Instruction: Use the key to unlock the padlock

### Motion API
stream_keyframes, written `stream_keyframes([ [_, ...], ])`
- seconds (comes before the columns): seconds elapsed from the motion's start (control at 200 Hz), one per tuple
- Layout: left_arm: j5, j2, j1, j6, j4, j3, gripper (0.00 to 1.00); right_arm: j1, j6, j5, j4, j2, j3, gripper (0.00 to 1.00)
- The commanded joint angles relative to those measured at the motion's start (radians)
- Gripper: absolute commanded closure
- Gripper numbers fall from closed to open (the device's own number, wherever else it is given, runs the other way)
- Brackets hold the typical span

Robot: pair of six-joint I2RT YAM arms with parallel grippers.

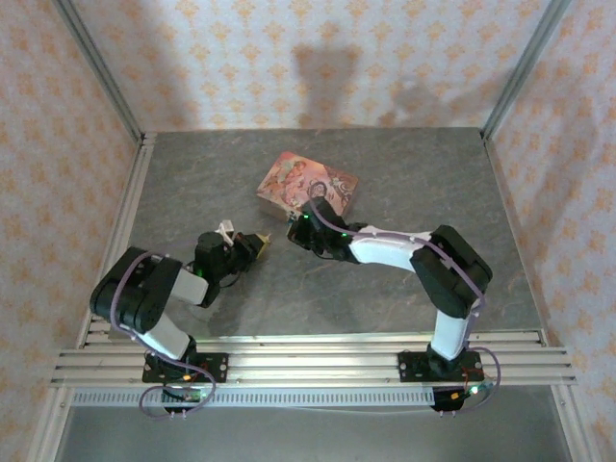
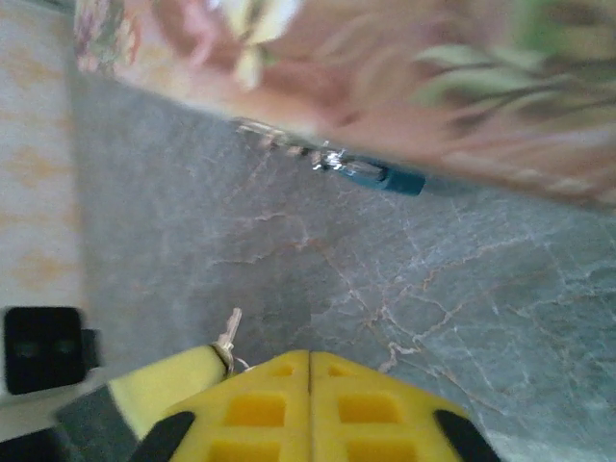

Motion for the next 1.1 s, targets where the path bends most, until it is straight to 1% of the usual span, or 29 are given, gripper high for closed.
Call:
stream_keyframes([
  [0.0, 0.010, -0.096, 0.022, 0.177, -0.231, 0.019, 1.00, 0.072, -0.153, 0.315, -0.381, 0.025, 0.160, 0.77],
  [0.055, 0.003, -0.145, 0.030, 0.233, -0.326, 0.033, 1.00, 0.098, -0.167, 0.386, -0.448, 0.076, 0.232, 0.74],
  [0.11, -0.004, -0.196, 0.036, 0.287, -0.430, 0.054, 1.00, 0.115, -0.169, 0.426, -0.494, 0.130, 0.298, 0.71],
  [0.215, -0.007, -0.284, 0.050, 0.368, -0.567, 0.083, 1.00, 0.116, -0.156, 0.447, -0.545, 0.214, 0.381, 0.70],
  [0.34, -0.007, -0.355, 0.068, 0.427, -0.664, 0.101, 1.00, 0.111, -0.164, 0.494, -0.562, 0.245, 0.421, 0.69],
  [0.48, -0.002, -0.382, 0.072, 0.435, -0.672, 0.095, 1.00, 0.071, -0.165, 0.498, -0.580, 0.232, 0.409, 0.70],
  [0.636, 0.005, -0.379, 0.072, 0.422, -0.644, 0.079, 1.00, 0.027, -0.185, 0.492, -0.534, 0.143, 0.296, 0.70],
  [0.831, 0.010, -0.382, 0.072, 0.421, -0.643, 0.079, 1.00, -0.062, -0.211, 0.461, -0.502, 0.072, 0.198, 0.70],
  [1.021, 0.009, -0.406, 0.072, 0.430, -0.675, 0.086, 1.00, -0.093, -0.266, 0.480, -0.483, 0.029, 0.180, 0.70],
  [1.096, 0.007, -0.417, 0.072, 0.438, -0.690, 0.086, 1.00, -0.123, -0.280, 0.439, -0.470, 0.033, 0.177, 0.70],
])
